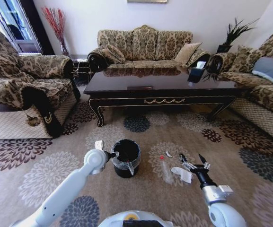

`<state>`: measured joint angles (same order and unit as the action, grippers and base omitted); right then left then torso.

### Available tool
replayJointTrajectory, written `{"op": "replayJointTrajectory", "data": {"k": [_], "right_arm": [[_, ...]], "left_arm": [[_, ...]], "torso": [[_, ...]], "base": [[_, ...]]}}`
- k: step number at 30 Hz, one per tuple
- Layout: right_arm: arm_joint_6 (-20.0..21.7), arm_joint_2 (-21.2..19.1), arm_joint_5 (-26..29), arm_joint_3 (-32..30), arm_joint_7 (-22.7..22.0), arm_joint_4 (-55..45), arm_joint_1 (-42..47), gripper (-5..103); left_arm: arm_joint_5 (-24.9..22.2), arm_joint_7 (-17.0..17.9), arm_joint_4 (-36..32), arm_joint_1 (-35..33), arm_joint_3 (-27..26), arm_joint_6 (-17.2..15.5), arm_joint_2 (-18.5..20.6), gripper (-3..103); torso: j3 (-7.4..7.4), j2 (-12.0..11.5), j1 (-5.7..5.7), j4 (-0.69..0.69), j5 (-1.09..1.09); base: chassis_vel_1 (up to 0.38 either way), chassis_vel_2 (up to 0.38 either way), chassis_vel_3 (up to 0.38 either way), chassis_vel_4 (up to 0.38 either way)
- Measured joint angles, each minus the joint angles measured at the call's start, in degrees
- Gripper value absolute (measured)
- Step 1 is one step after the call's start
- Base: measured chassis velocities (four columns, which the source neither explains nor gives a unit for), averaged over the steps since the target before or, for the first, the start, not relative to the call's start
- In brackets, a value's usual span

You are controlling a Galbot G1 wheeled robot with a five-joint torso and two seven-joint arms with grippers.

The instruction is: Move to the front of the table and pick up the trash from the floor, then place it into the trash bin.

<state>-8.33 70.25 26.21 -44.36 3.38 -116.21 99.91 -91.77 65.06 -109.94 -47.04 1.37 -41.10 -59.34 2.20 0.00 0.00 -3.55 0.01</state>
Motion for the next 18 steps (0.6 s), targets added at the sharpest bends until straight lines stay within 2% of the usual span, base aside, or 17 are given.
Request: {"op": "replayJointTrajectory", "data": {"k": [4, 6, 8, 10, 11, 13, 18], "right_arm": [[0.05, -0.01, -0.01, 0.09, -0.17, -0.06, 0.47, 100], [0.02, -0.03, -0.08, 0.09, -0.14, -0.04, 0.72, 100], [-0.08, -0.04, -0.20, 0.03, -0.09, 0.15, 1.06, 100], [-0.11, -0.02, -0.20, 0.03, -0.08, 0.22, 1.10, 100], [-0.12, 0.06, -0.20, 0.06, -0.08, 0.29, 1.04, 100], [-0.12, 0.11, -0.20, 0.31, -0.12, 0.34, 0.80, 100], [-0.12, 0.19, -0.15, 0.44, -0.15, 0.34, 0.59, 100]], "left_arm": [[-1.80, 2.12, 2.37, 1.44, 0.20, -0.85, -1.75, 68], [-2.34, 2.86, 2.82, 1.72, 0.26, -0.97, -2.02, 68], [-3.67, 4.78, 3.95, 2.48, 0.44, -0.99, -2.60, 61], [-4.24, 5.59, 4.65, 2.92, 0.46, -1.00, -3.05, 61], [-5.06, 6.64, 5.86, 3.69, 0.55, -1.00, -3.68, 53], [-6.02, 7.68, 7.61, 4.82, 1.03, -1.01, -4.24, 49], [-7.45, 8.25, 9.63, 5.80, 1.54, -1.02, -4.80, 43]], "torso": [[0.00, 0.00, 0.00, 0.00, 0.00], [0.00, 0.00, 0.00, 0.00, 0.00], [0.00, 0.00, 0.00, -0.01, 0.00], [0.00, 0.00, 0.00, 0.00, 0.00], [0.00, 0.00, 0.00, 0.00, -0.01], [0.00, 0.00, 0.00, -0.01, 0.00], [0.00, 0.00, 0.00, 0.00, 0.00]], "base": [[0.000, 0.000, 0.000, 0.000], [0.000, 0.000, 0.000, 0.000], [0.000, 0.000, 0.000, 0.000], [0.000, 0.000, 0.000, 0.000], [0.000, 0.000, 0.000, 0.000], [0.000, 0.000, 0.000, 0.000], [0.000, 0.000, 0.000, 0.000]]}}
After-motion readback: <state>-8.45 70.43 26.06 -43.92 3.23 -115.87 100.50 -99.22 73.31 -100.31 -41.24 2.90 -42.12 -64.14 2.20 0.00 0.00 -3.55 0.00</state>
